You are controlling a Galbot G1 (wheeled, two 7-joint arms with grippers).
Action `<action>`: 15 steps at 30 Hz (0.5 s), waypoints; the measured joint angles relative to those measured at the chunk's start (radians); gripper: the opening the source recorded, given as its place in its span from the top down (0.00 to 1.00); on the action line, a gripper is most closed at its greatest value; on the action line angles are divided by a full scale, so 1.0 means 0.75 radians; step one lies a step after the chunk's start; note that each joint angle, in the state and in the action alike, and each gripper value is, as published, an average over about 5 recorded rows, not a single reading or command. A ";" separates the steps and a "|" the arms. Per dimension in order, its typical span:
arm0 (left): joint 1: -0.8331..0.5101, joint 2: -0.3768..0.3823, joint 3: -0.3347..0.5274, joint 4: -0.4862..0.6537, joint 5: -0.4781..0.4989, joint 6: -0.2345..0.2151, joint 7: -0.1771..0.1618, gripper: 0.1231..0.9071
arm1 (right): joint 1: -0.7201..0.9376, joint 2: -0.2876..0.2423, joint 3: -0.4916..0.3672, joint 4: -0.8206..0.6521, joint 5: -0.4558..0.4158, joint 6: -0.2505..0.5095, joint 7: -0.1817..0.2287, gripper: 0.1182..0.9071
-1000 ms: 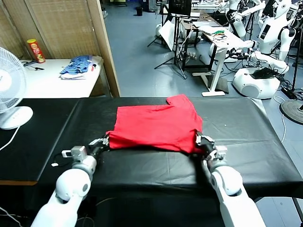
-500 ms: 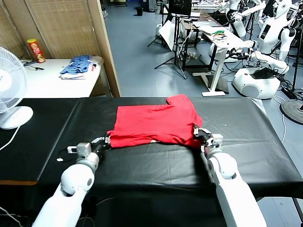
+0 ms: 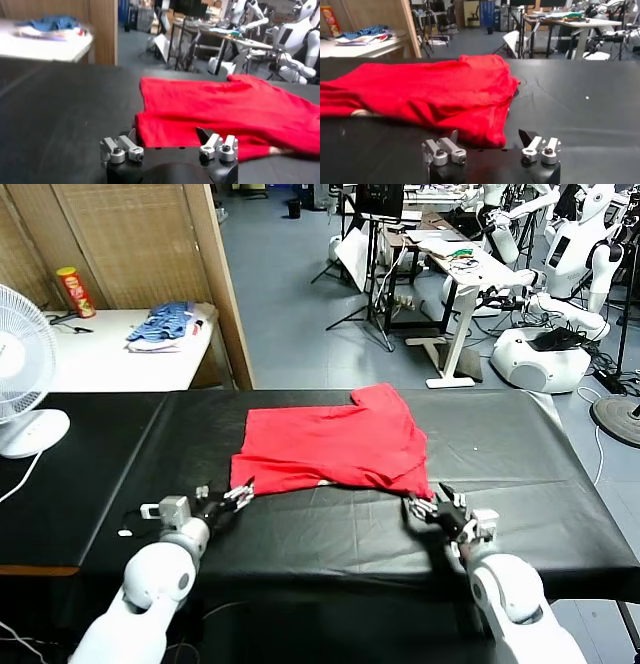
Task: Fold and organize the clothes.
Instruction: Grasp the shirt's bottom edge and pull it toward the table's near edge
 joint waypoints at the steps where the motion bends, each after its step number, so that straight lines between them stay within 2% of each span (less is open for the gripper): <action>1: 0.002 0.000 -0.001 0.002 -0.007 0.005 0.002 0.14 | -0.002 0.000 -0.001 0.001 -0.003 0.001 0.000 0.35; 5: 0.014 -0.002 -0.007 0.006 -0.024 0.018 0.015 0.22 | -0.003 -0.001 -0.002 -0.005 -0.009 0.008 0.000 0.42; 7: 0.018 -0.002 -0.009 0.007 -0.030 0.022 0.020 0.28 | 0.000 -0.002 -0.002 -0.009 -0.010 0.010 0.001 0.52; 10: 0.015 -0.005 -0.009 0.017 -0.035 0.022 0.023 0.38 | 0.006 -0.004 -0.004 -0.011 -0.011 0.011 0.002 0.72; 13: 0.007 -0.006 -0.009 0.032 -0.042 0.022 0.027 0.56 | 0.012 -0.005 -0.008 -0.010 -0.010 0.008 0.005 0.90; 15: 0.000 -0.006 -0.008 0.041 -0.041 0.021 0.030 0.71 | 0.014 -0.009 -0.010 -0.005 -0.006 -0.001 0.011 0.97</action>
